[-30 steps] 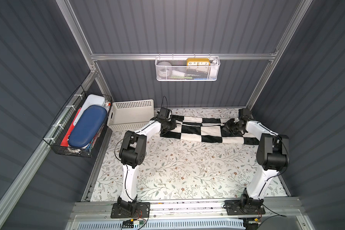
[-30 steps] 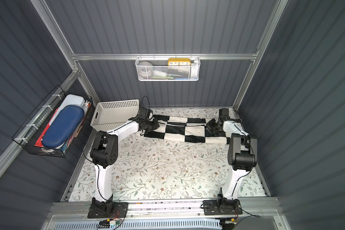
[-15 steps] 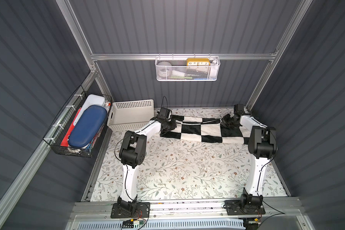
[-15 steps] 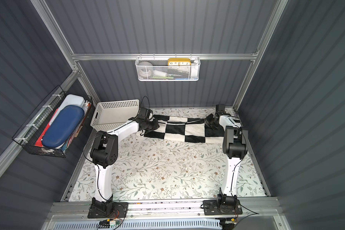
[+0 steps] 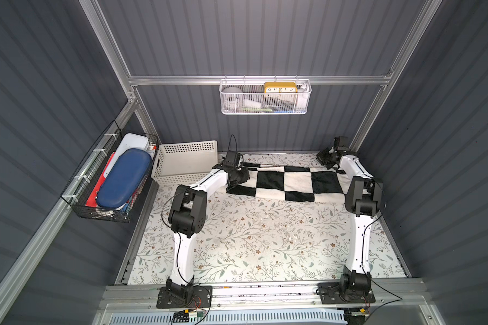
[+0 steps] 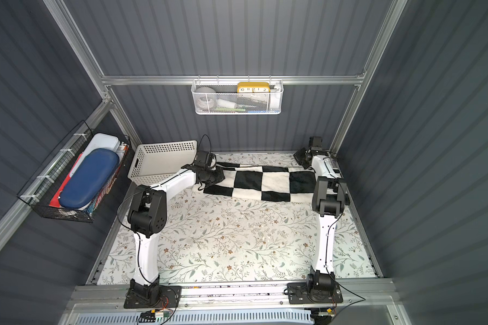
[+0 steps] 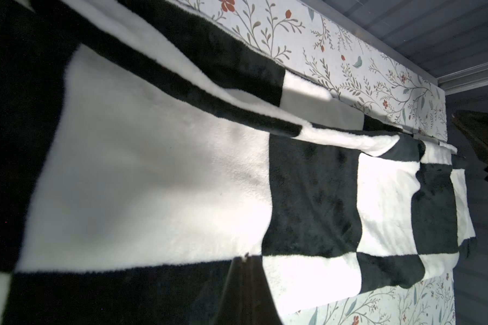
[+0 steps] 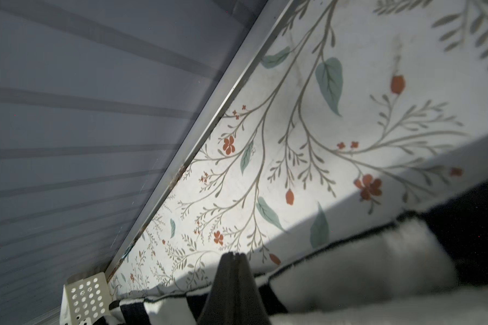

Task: Roll up the pillowcase
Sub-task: Fold the pillowcase at the center of the board.

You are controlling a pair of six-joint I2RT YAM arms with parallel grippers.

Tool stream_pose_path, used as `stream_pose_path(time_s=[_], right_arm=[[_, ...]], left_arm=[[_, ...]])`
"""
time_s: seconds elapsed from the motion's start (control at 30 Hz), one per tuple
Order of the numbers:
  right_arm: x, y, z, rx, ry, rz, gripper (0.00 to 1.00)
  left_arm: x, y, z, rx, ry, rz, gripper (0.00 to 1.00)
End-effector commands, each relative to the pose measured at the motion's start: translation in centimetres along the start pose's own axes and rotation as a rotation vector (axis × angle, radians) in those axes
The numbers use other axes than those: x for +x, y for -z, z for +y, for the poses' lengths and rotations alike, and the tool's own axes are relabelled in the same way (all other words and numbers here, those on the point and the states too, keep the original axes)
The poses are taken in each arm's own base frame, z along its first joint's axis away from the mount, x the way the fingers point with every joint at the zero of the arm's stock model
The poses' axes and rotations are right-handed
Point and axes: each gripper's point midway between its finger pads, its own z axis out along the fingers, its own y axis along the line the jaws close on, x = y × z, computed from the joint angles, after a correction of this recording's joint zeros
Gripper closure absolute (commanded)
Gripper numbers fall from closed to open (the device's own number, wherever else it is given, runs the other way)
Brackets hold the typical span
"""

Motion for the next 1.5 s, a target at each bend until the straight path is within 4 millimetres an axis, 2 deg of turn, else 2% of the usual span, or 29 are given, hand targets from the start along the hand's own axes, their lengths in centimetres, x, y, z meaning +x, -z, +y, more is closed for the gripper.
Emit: stream_pose_path(time_s=[0.0, 0.13, 0.2, 0.27, 0.43, 0.53, 0.6, 0.67, 0.73, 0.87, 0.97, 1.03, 1.1, 1.17, 1.27, 1.3, 1.4, 1.47], right_arm=[[3.3, 4.6, 2.6, -0.048, 0.057, 0.054, 1.0], [10.4, 7.3, 2.9, -0.069, 0.099, 0.154, 1.0], [13.2, 7.8, 2.7, -0.064, 0.115, 0.2, 1.0], [14.6, 7.8, 2.1, -0.043, 0.124, 0.222, 1.0], [14.6, 8.8, 1.9, -0.015, 0.142, 0.218, 1.0], [14.4, 9.3, 2.2, -0.019, 0.148, 0.211, 1.0], [14.4, 9.3, 2.3, -0.025, 0.145, 0.216, 1.0], [14.6, 9.2, 2.2, -0.024, 0.138, 0.229, 1.0], [14.8, 9.1, 2.2, -0.023, 0.134, 0.236, 1.0], [14.2, 9.5, 3.0, -0.039, 0.147, 0.228, 1.0], [13.6, 10.0, 2.9, -0.037, 0.129, 0.234, 1.0], [13.2, 10.2, 2.8, -0.04, 0.124, 0.229, 1.0], [13.3, 10.3, 2.3, -0.027, 0.126, 0.228, 1.0], [13.9, 10.0, 1.4, -0.007, 0.12, 0.235, 1.0], [15.7, 9.2, 0.0, 0.026, 0.117, 0.274, 1.0], [16.6, 8.8, -0.1, 0.033, 0.125, 0.29, 1.0], [19.7, 7.8, 1.1, 0.029, 0.172, 0.345, 1.0], [22.1, 7.3, 2.6, 0.017, 0.217, 0.385, 1.0]], left_arm=[[-0.9, -0.6, 1.6, -0.012, -0.011, 0.004, 0.97], [-2.2, -2.4, 2.5, 0.015, 0.008, 0.003, 0.94], [-3.1, -3.6, 2.2, 0.043, -0.014, -0.001, 0.94], [-4.2, -5.0, 2.1, 0.051, -0.047, -0.013, 0.99], [-3.7, -6.3, -0.4, 0.113, -0.039, 0.025, 1.0], [-2.9, -6.9, -0.3, 0.121, -0.011, 0.042, 1.0], [-3.1, -7.3, -0.4, 0.131, -0.007, 0.026, 1.0], [-4.3, -7.3, -1.2, 0.167, 0.005, -0.023, 1.0], [-6.5, -7.8, -2.2, 0.208, 0.014, -0.093, 1.0], [-7.3, -11.2, -2.6, 0.269, 0.073, -0.085, 1.0], [-7.9, -12.1, -2.8, 0.275, 0.086, -0.112, 1.0], [-9.7, -10.8, -3.5, 0.272, 0.07, -0.173, 1.0], [-11.5, -8.6, -4.2, 0.241, 0.021, -0.24, 1.0], [-12.0, -6.1, -5.0, 0.228, -0.011, -0.262, 1.0], [-11.5, -1.7, -5.7, 0.201, -0.065, -0.297, 0.99], [-10.9, -0.2, -5.6, 0.182, -0.09, -0.301, 0.95], [-9.5, 3.5, -5.4, 0.133, -0.192, -0.31, 0.84], [-8.3, 4.9, -4.1, 0.044, -0.22, -0.29, 0.84]])
